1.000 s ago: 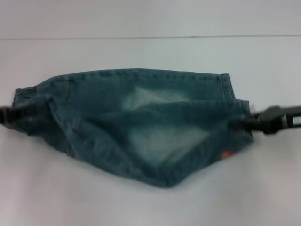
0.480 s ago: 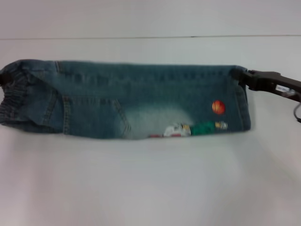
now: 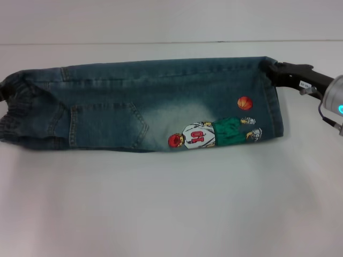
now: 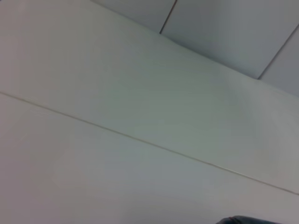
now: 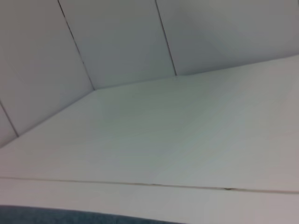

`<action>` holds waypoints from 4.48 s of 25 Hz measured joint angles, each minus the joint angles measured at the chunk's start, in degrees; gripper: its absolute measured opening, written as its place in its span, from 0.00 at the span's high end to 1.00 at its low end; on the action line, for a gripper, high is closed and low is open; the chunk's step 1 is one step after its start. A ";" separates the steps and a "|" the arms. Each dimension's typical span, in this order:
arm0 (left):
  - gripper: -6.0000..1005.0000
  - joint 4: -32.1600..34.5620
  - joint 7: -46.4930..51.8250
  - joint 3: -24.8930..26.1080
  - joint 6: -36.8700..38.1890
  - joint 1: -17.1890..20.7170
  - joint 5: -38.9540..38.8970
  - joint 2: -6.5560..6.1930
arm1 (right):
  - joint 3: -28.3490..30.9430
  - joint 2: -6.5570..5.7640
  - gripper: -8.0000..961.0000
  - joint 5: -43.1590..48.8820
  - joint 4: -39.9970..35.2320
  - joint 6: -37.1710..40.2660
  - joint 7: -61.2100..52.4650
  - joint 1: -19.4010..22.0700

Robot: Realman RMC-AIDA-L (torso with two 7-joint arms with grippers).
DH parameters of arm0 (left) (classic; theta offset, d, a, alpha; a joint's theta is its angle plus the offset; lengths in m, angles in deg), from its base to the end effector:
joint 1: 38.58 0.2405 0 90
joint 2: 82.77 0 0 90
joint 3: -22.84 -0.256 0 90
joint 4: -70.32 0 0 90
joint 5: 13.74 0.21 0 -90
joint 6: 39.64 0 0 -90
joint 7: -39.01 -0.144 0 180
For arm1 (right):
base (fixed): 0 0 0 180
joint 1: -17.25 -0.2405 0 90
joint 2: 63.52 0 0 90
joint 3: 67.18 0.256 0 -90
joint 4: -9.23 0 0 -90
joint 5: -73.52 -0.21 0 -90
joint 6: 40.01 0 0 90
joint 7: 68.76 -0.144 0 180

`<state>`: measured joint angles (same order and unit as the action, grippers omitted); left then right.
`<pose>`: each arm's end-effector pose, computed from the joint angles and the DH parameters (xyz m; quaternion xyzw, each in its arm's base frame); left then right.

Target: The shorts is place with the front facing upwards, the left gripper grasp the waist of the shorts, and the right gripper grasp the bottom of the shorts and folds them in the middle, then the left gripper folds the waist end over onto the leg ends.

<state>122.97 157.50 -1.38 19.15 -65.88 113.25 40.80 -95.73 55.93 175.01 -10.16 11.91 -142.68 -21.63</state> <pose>-0.3472 0.3638 0.0750 -0.6940 -0.5452 -0.2249 0.4130 0.2909 0.4078 -0.0143 -0.8067 0.3792 0.2585 0.3723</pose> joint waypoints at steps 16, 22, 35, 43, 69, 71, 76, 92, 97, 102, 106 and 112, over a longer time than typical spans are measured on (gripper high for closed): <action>0.90 -0.64 -0.91 -5.55 -2.54 -0.35 -0.36 -0.02 | -3.60 0.32 0.93 -0.19 3.76 -12.29 1.04 -5.90; 0.80 -1.22 -0.74 -6.64 -3.13 -0.62 -0.13 -0.51 | -4.29 0.21 0.77 -0.06 3.93 -12.48 -0.04 -6.13; 0.27 -1.58 1.61 -7.02 -1.56 0.71 0.14 -3.60 | -5.56 -0.60 0.26 0.08 3.19 -7.50 -3.13 -4.41; 0.08 -0.69 2.96 -6.01 8.89 2.70 -0.38 -6.76 | -7.64 -2.54 0.01 0.76 -4.51 14.44 -10.11 1.89; 0.16 0.35 2.08 -10.04 12.11 2.58 11.86 -9.44 | -13.84 -0.12 0.06 10.17 -17.42 39.63 -11.66 9.32; 0.17 -0.41 1.75 -11.26 11.55 2.27 12.46 -9.34 | -13.89 -0.12 0.07 10.20 -17.04 38.93 -11.60 9.13; 0.20 -0.26 1.32 -14.68 9.73 1.96 13.61 -8.18 | -13.97 -0.11 0.08 10.22 -16.27 37.96 -11.57 8.70; 0.61 2.00 -1.07 -15.52 9.57 1.49 15.38 -5.96 | -14.35 -0.01 0.12 10.21 -15.16 37.03 -11.73 8.53; 0.65 4.68 -1.07 -15.30 13.04 1.80 15.14 -5.66 | -14.34 -0.01 0.14 10.04 -14.72 36.53 -11.54 8.39; 0.70 10.03 -1.07 -15.01 18.44 2.14 14.33 -4.85 | -14.29 -0.01 0.15 9.87 -13.87 34.97 -11.12 8.32; 0.81 13.22 -1.07 -14.98 21.60 1.93 13.97 -4.16 | -13.39 0.04 0.16 5.81 -9.98 32.25 -7.32 8.11; 0.93 14.66 -1.07 -14.97 24.28 0.82 12.15 -4.06 | -13.28 0.42 0.40 -4.75 -1.52 28.00 2.13 7.38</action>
<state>137.63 156.42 -16.36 43.44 -65.06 125.40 36.74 -109.01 56.35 170.26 -11.69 39.91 -140.55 -14.25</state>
